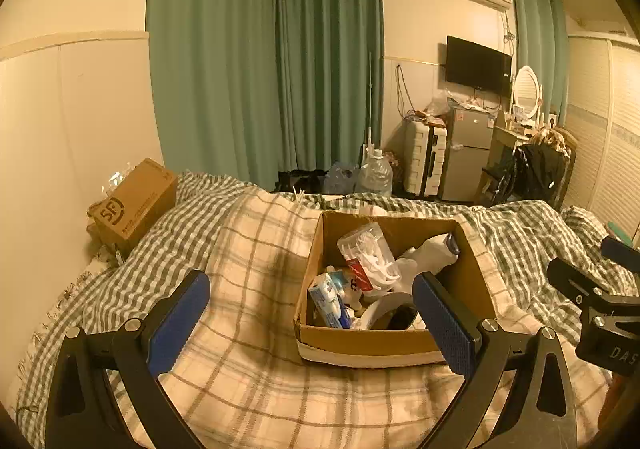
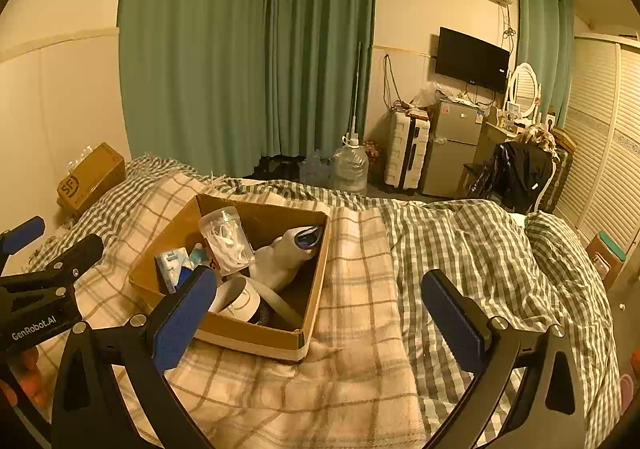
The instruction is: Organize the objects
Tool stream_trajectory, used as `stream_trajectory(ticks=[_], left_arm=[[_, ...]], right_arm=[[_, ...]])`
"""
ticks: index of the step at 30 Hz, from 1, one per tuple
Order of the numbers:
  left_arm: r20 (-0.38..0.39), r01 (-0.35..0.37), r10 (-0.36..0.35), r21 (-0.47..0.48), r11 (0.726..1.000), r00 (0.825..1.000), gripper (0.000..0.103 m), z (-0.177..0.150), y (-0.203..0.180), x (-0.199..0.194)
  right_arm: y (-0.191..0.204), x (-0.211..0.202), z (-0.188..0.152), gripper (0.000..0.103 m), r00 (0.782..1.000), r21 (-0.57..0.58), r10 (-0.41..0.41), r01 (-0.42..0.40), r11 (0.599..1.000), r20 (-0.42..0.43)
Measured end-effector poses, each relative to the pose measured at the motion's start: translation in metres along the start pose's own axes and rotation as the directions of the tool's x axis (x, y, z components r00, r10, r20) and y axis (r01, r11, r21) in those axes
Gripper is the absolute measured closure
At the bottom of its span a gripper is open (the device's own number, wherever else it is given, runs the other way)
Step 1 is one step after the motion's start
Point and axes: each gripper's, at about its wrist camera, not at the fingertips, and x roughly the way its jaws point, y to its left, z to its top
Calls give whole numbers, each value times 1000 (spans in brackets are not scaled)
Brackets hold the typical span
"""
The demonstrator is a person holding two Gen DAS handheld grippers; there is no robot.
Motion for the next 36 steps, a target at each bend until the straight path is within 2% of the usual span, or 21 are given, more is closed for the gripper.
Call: stream_trajectory(ticks=[25,36], left_arm=[[-20,24,-24,-5,1000,1000,0,-2,-1,4],[-23,13,-13,-13,1000,1000,0,-2,-1,3]], right_arm=[[0,3,-2,0,1000,-2,-2,2,1000,-12],[-1,4,-2,0,1000,1,-5,5,1000,-17]])
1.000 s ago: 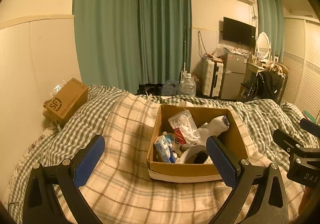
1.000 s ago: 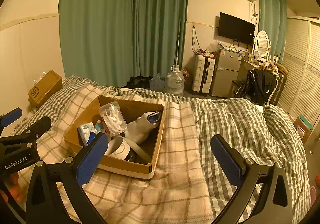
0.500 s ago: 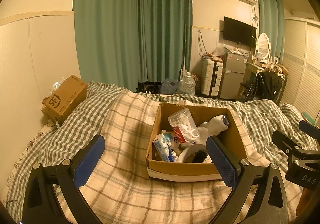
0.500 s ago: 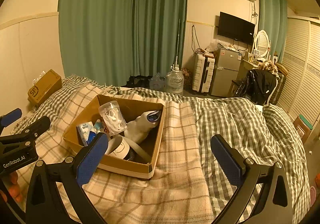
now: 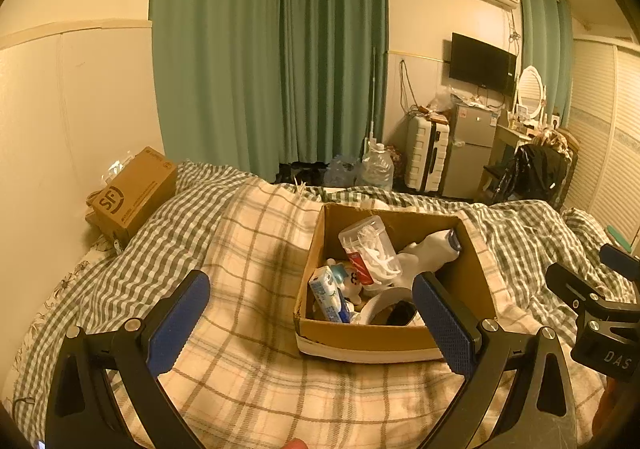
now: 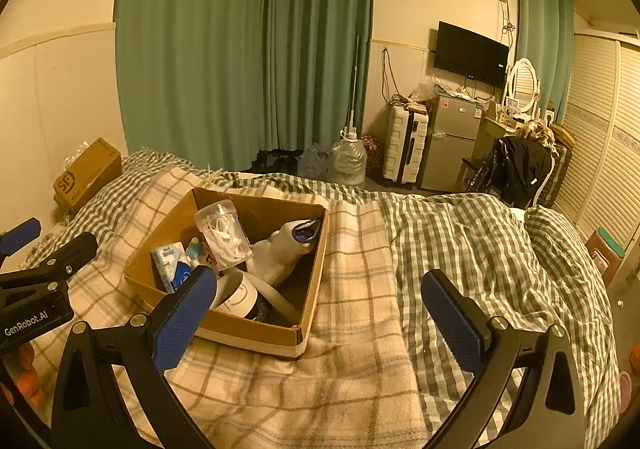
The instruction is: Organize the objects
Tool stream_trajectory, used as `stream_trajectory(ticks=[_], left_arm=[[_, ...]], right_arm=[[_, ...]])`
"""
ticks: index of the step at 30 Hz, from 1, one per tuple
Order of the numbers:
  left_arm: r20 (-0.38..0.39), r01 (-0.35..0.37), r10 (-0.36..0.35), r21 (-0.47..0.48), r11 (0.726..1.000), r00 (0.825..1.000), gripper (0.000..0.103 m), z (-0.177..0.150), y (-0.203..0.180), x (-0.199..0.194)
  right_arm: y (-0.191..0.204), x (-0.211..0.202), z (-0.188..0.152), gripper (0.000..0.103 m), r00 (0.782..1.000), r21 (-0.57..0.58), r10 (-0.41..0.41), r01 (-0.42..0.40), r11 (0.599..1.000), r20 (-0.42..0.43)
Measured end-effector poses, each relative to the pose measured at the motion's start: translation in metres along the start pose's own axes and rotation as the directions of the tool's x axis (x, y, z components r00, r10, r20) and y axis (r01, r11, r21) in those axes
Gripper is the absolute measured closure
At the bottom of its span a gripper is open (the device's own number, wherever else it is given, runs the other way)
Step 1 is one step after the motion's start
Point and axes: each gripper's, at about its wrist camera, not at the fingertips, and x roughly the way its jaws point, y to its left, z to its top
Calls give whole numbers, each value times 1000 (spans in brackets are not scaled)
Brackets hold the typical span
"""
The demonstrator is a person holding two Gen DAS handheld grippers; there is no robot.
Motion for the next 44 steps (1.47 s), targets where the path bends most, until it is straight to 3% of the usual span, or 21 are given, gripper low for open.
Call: stream_trajectory(ticks=[44], left_arm=[[-4,6,-6,0,1000,1000,0,-2,0,0]], right_arm=[[-4,2,-4,0,1000,-2,1,-1,1000,-14]])
